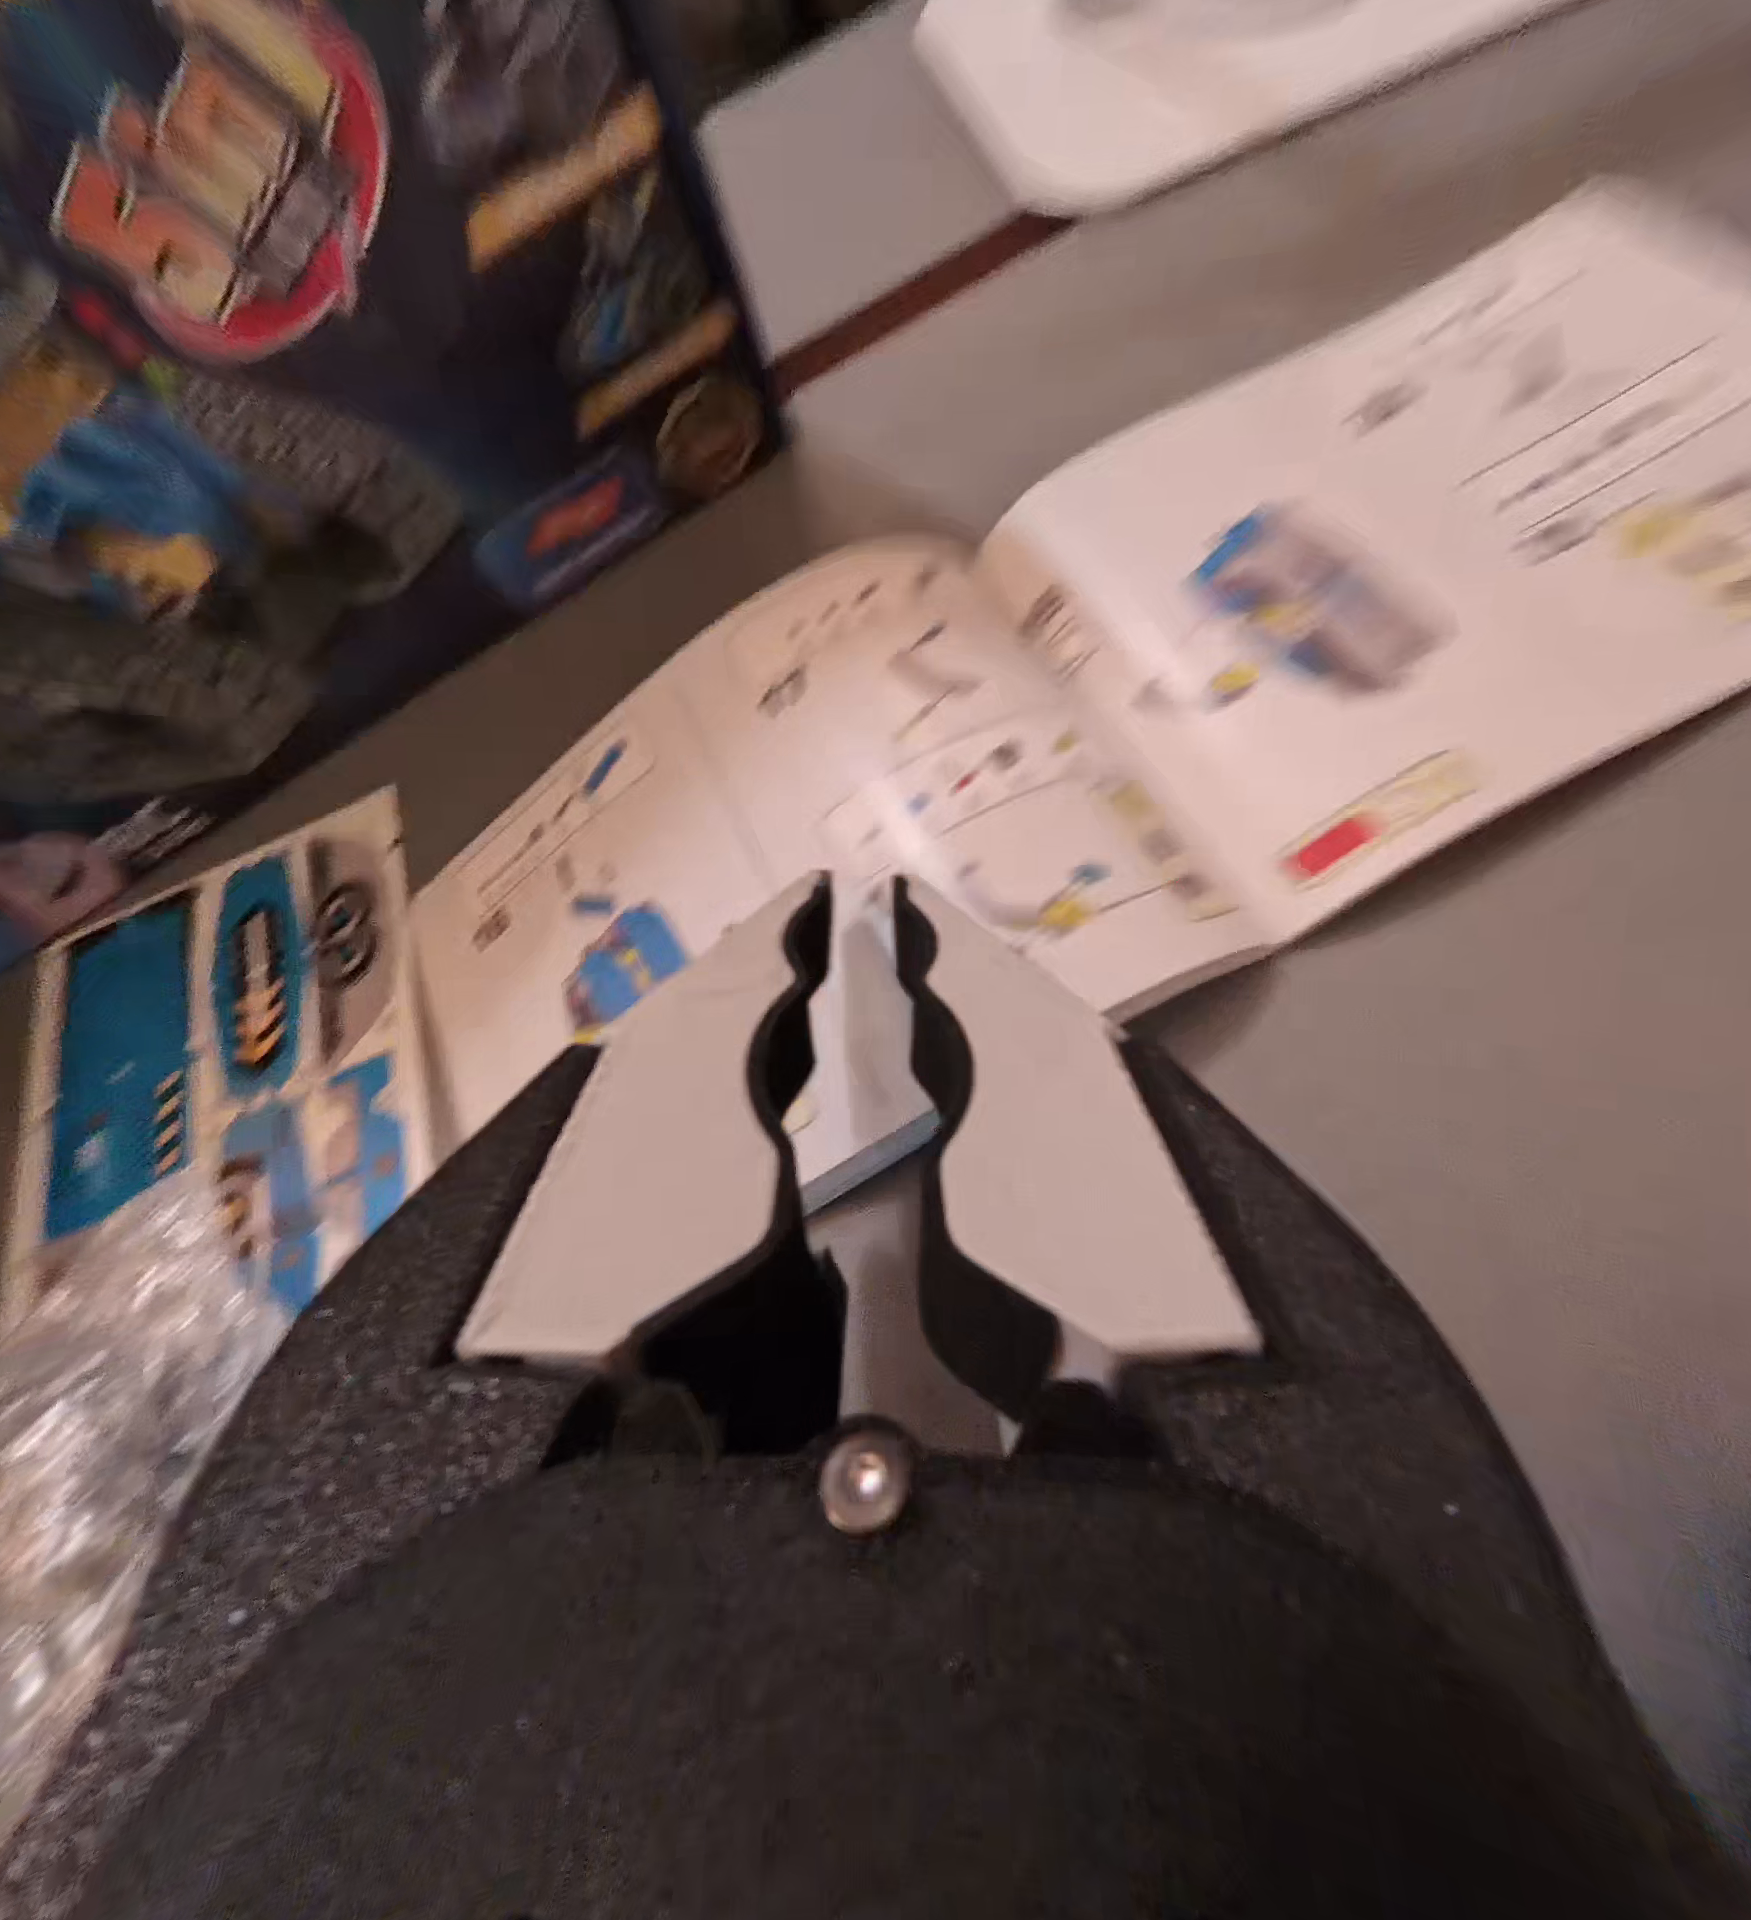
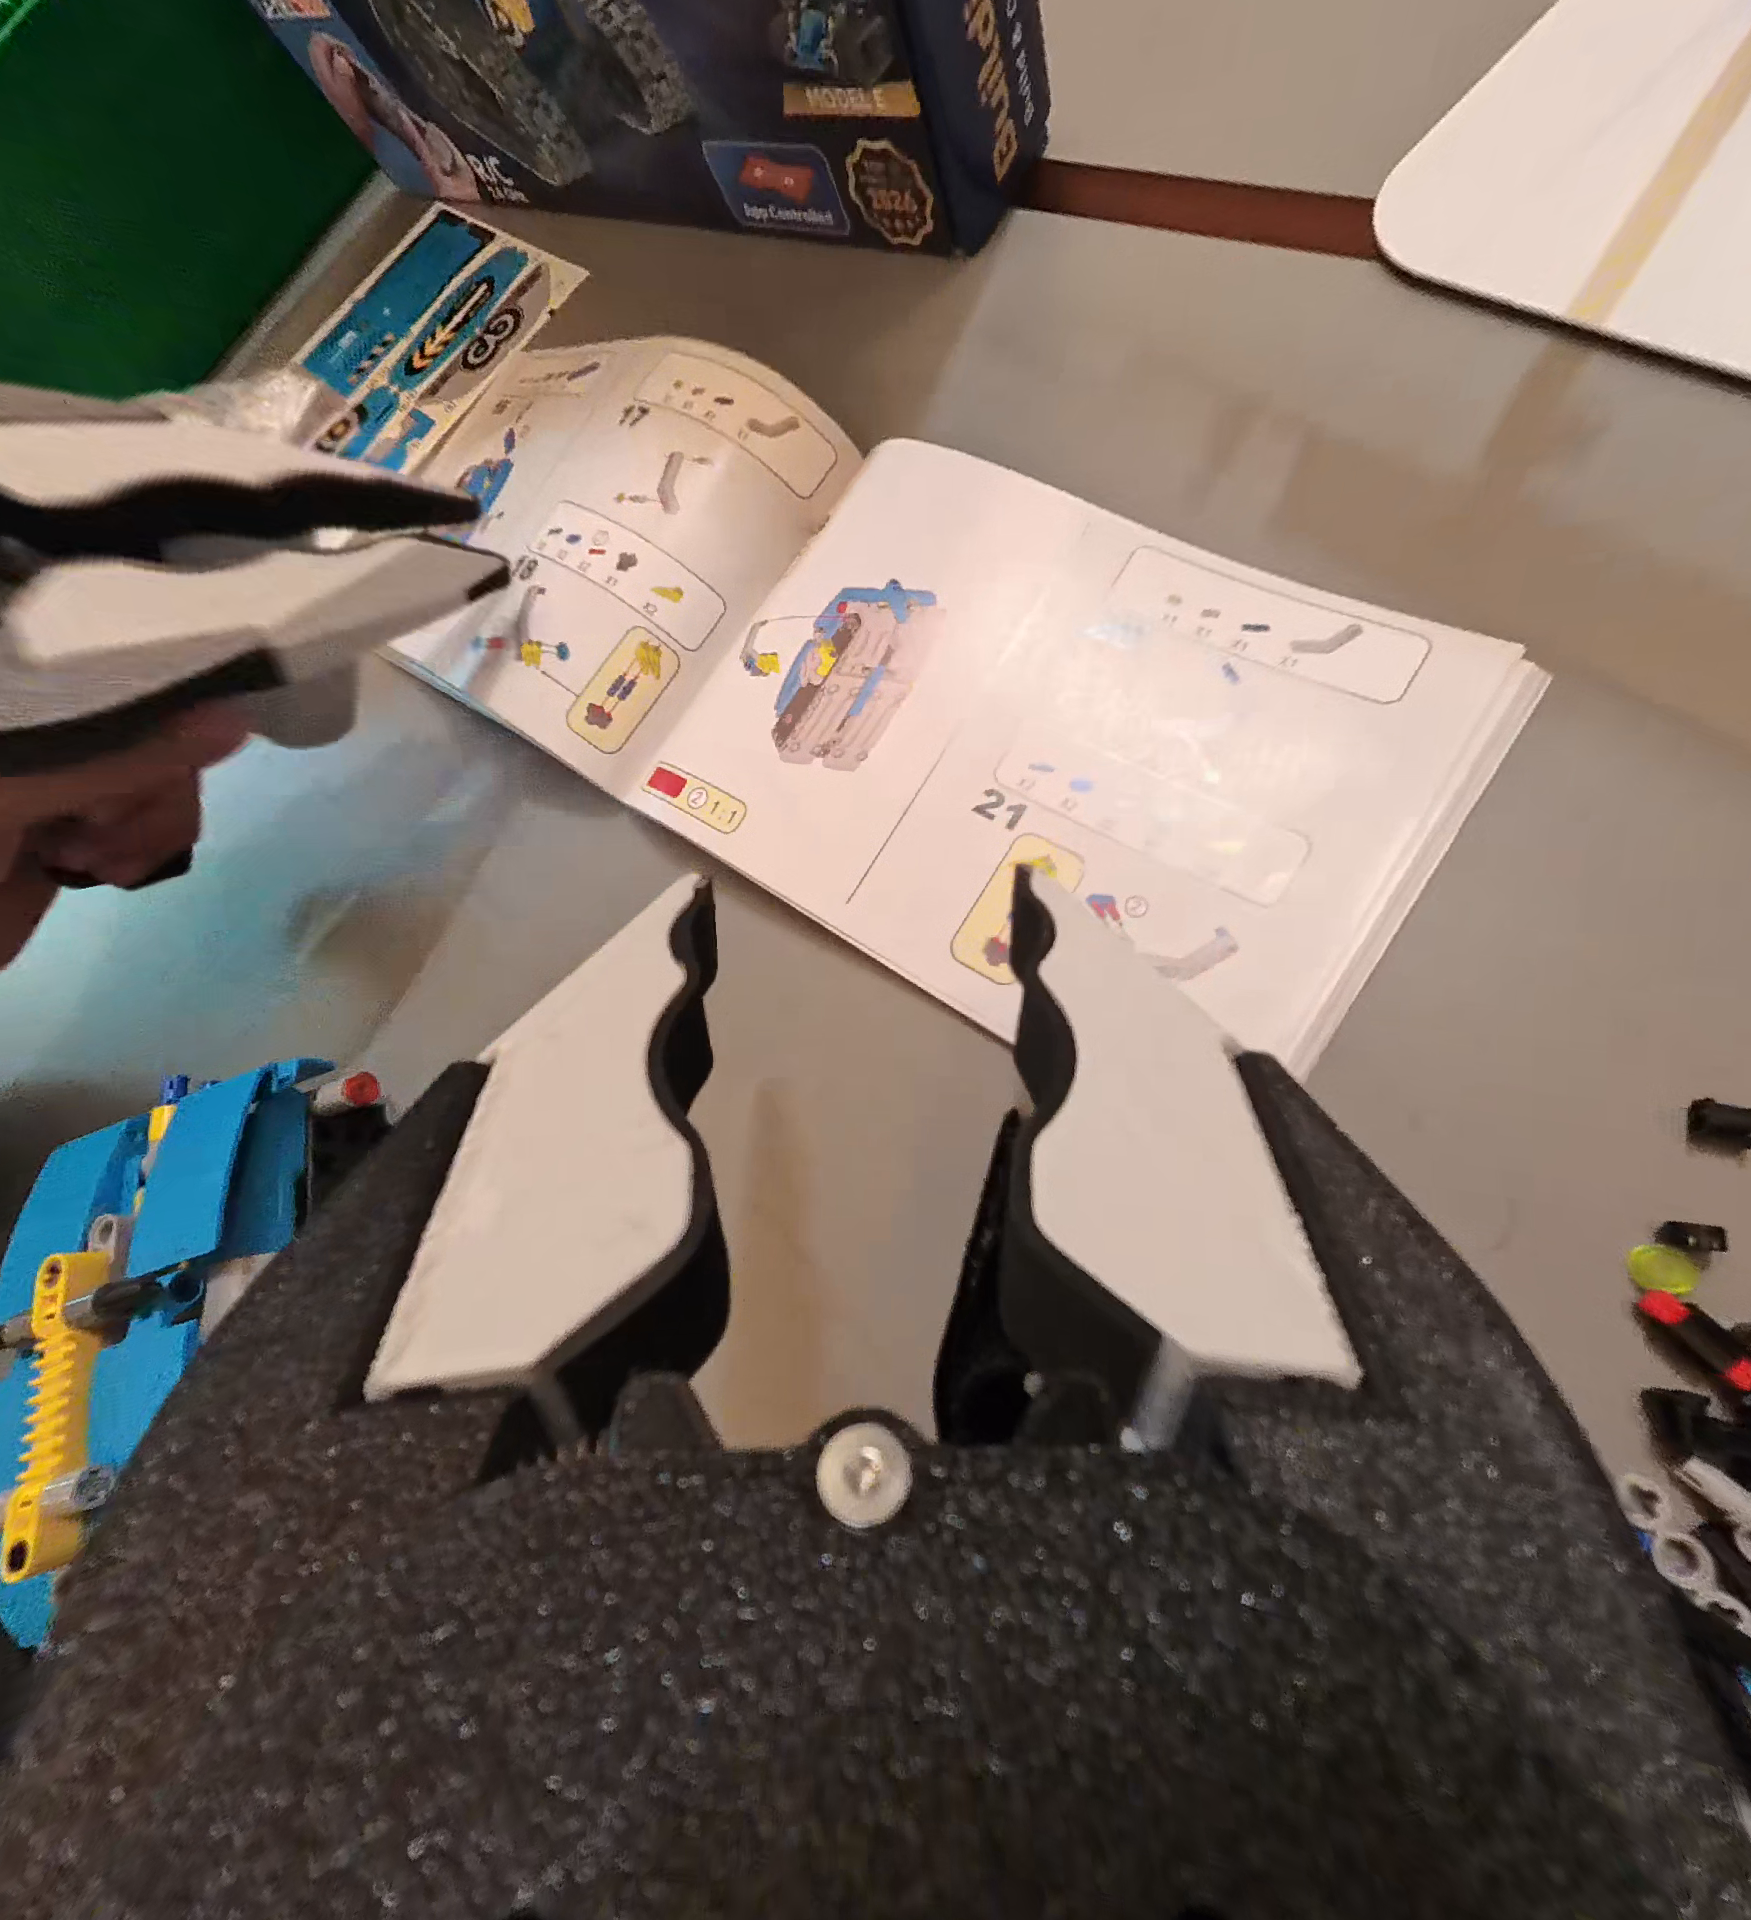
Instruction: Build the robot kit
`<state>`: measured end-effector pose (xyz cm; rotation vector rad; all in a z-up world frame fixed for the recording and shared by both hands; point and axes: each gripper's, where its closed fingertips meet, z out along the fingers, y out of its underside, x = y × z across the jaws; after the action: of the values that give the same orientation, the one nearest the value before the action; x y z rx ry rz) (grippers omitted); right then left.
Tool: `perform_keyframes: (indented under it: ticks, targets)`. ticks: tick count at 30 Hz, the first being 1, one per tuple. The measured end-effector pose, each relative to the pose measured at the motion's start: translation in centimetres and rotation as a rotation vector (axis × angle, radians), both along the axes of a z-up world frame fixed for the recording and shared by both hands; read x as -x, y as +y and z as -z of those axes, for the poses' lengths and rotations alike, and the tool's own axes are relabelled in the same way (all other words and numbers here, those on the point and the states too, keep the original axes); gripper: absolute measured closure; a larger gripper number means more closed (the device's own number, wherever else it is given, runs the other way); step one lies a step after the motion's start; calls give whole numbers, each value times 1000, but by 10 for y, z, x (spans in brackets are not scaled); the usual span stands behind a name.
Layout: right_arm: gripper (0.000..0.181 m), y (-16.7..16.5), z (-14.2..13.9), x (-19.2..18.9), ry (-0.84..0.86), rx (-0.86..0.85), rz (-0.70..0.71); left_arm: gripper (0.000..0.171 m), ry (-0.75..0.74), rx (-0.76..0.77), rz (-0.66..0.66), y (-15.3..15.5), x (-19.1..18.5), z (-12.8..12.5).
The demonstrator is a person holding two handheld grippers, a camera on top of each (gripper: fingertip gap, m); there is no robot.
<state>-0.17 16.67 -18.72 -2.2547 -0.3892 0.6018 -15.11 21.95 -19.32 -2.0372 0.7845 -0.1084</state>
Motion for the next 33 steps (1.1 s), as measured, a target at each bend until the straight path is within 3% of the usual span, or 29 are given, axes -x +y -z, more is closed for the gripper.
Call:
perform_keyframes:
  ticks: [4, 10, 11, 13, 15, 18, 20, 23, 26, 29, 33]
  targets:
    - [125, 0, 3, -2, 9, 9, 9, 170, 160, 91, -185, 11, 55, 30]
    - [121, 2, 1, 0, 14, -37, -12, 162, 133, 149, -237, 9, 86, 33]
    - [121, 5, -9, 2, 15, -107, -26, 161, 151, 141, -246, 10, 90, 33]
    - [137, 5, -41, 14, 24, -319, -111, 160, 161, 126, -239, 9, 93, 33]
    - [134, 5, -71, 21, -24, -536, -154, 161, 159, 119, -210, 8, 93, 33]
    - [112, 20, -98, 32, -117, -706, -136, 162, 124, 155, -154, 6, 93, 34]
    - [112, 32, -85, 51, -275, -663, -260, 162, 84, 202, -110, 4, 94, 34]
    - [97, 55, -52, 80, -468, -502, -423, 162, 4, 269, -49, 1, 96, 35]
    - [99, 62, -14, 118, -430, -327, -591, 162, -67, 296, 0, -1, 96, 35]
    - [109, 63, 37, 130, -433, -113, -683, 164, -73, 271, 54, -3, 96, 35]
    - [112, 64, 46, 132, -342, -85, -695, 170, -56, 212, 132, -8, 98, 35]
